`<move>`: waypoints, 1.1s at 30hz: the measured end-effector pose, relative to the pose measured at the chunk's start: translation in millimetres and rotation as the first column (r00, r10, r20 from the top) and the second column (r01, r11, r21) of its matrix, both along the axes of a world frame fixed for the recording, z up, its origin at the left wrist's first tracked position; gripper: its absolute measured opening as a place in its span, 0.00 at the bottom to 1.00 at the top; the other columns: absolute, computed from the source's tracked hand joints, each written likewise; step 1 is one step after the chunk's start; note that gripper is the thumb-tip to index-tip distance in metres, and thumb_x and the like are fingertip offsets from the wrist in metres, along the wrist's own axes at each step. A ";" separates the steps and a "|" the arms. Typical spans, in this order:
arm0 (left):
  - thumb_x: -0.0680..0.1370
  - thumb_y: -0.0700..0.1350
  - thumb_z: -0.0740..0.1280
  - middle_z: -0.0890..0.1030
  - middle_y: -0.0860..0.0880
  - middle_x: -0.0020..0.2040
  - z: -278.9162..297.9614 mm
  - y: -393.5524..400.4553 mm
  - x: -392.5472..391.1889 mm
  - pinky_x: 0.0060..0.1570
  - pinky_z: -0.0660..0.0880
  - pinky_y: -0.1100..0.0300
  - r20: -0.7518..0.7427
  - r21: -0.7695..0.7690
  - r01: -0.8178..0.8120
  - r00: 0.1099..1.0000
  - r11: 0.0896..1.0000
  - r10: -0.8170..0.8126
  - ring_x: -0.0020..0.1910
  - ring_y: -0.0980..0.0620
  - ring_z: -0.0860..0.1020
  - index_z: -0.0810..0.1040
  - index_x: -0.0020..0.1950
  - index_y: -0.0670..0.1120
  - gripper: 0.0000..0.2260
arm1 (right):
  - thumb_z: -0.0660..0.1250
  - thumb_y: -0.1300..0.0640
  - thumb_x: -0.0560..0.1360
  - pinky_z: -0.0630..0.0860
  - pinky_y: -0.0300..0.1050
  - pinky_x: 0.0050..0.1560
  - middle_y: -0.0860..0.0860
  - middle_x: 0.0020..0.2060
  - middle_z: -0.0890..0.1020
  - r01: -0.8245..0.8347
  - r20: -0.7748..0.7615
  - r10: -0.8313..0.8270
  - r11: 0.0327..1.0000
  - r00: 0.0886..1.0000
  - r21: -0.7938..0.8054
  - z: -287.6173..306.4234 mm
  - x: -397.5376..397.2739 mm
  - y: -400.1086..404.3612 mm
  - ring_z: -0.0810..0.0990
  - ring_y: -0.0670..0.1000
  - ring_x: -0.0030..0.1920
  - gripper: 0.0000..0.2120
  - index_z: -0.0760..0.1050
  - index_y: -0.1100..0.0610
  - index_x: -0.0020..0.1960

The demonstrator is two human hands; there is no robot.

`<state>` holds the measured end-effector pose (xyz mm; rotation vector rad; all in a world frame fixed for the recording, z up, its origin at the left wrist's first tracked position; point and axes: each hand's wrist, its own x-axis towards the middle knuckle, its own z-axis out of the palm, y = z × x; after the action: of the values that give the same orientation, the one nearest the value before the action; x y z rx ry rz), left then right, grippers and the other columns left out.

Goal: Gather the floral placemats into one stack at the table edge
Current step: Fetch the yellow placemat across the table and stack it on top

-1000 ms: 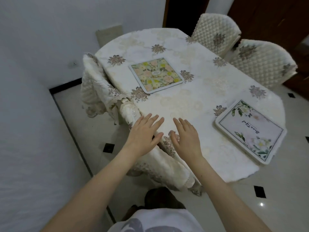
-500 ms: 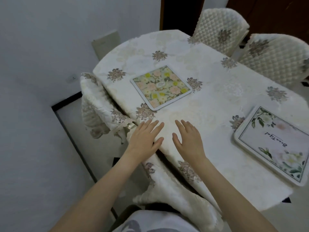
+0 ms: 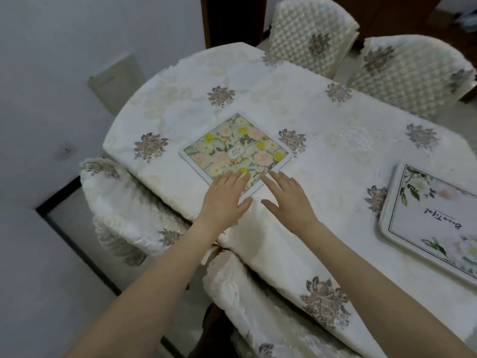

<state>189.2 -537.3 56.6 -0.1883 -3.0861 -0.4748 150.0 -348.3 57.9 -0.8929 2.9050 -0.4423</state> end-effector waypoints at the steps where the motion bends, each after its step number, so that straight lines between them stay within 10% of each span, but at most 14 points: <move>1: 0.78 0.56 0.57 0.63 0.46 0.75 -5.7 -3.2 -12.3 0.73 0.55 0.48 0.016 -0.001 -0.003 1.000 1.000 0.003 0.74 0.45 0.59 0.58 0.75 0.49 0.27 | 0.65 0.50 0.78 0.61 0.60 0.71 0.56 0.74 0.63 -0.014 0.010 0.014 1.000 1.000 0.023 -5.0 -12.8 -4.1 0.59 0.60 0.74 0.28 0.59 0.53 0.74; 15: 0.73 0.60 0.64 0.58 0.40 0.75 -97.5 -8.2 -76.6 0.71 0.54 0.38 0.322 -0.083 -0.030 0.945 0.996 0.055 0.73 0.36 0.54 0.55 0.73 0.48 0.34 | 0.69 0.48 0.74 0.53 0.58 0.75 0.53 0.77 0.56 -0.173 0.212 0.124 0.957 0.969 0.233 -81.6 -107.7 -21.9 0.52 0.56 0.76 0.38 0.51 0.49 0.76; 33: 0.76 0.44 0.59 0.71 0.38 0.62 -67.5 1.4 -82.9 0.58 0.71 0.49 0.248 -0.051 0.026 0.969 0.998 -0.013 0.61 0.39 0.69 0.60 0.69 0.40 0.23 | 0.46 0.65 0.78 0.54 0.52 0.72 0.58 0.72 0.67 -0.342 0.015 0.363 0.862 0.932 0.374 -66.2 -148.8 -39.8 0.62 0.58 0.72 0.23 0.60 0.58 0.73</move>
<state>106.2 -535.9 -10.9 -0.1724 -3.3470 -0.4475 1.2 -388.1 -8.3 -1.3405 2.6391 0.1606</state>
